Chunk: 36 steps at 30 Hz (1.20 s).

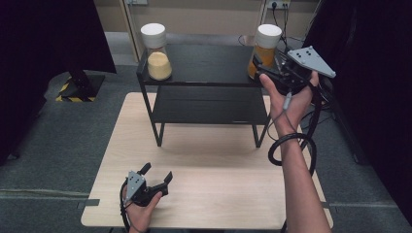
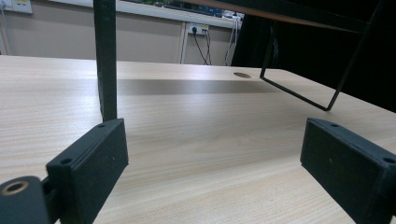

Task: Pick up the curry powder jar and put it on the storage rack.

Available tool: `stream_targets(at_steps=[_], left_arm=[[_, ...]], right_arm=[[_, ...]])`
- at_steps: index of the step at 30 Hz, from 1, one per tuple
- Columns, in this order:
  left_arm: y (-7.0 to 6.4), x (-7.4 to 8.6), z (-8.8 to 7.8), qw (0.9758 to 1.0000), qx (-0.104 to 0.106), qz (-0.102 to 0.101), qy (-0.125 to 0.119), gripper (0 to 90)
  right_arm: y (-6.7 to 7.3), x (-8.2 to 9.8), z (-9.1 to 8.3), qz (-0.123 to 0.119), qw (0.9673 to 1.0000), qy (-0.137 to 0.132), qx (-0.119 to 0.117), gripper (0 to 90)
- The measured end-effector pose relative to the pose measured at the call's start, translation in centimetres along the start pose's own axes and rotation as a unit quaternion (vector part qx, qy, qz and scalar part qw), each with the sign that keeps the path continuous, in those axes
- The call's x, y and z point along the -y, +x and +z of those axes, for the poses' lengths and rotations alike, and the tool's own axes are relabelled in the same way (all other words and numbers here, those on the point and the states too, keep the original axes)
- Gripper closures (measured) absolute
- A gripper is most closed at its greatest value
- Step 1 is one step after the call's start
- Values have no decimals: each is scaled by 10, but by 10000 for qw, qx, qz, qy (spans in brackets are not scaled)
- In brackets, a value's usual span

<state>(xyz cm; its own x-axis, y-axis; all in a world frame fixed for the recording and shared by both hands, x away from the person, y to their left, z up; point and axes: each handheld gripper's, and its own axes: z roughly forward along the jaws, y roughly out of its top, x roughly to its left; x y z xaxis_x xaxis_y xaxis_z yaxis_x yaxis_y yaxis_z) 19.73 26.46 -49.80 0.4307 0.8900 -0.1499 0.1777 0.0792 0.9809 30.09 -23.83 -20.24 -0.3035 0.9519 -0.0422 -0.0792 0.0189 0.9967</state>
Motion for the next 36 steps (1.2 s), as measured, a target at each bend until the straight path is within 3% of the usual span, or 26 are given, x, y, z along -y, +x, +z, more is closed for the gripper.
stream_targets(at_steps=[9, 21, 24, 33, 36], left_arm=[[0, 0, 0, 10000, -8, -2, -3, 66], [0, 0, 0, 10000, -6, -24, -3, 66], [1, 0, 0, 10000, -8, -50, -5, 66], [0, 0, 0, 10000, -11, -38, -6, 66], [1, 0, 0, 10000, -6, -42, -12, 66]], right_arm=[[2, 14, -18, 73, 9999, 40, -87, 87], [10, 28, -40, -77, 9999, 43, -135, 87], [10, 41, -46, 38, 9999, 13, -165, 87], [15, 72, -54, -37, 9998, 174, -90, 87], [12, 80, -57, 59, 9997, 188, -149, 87]])
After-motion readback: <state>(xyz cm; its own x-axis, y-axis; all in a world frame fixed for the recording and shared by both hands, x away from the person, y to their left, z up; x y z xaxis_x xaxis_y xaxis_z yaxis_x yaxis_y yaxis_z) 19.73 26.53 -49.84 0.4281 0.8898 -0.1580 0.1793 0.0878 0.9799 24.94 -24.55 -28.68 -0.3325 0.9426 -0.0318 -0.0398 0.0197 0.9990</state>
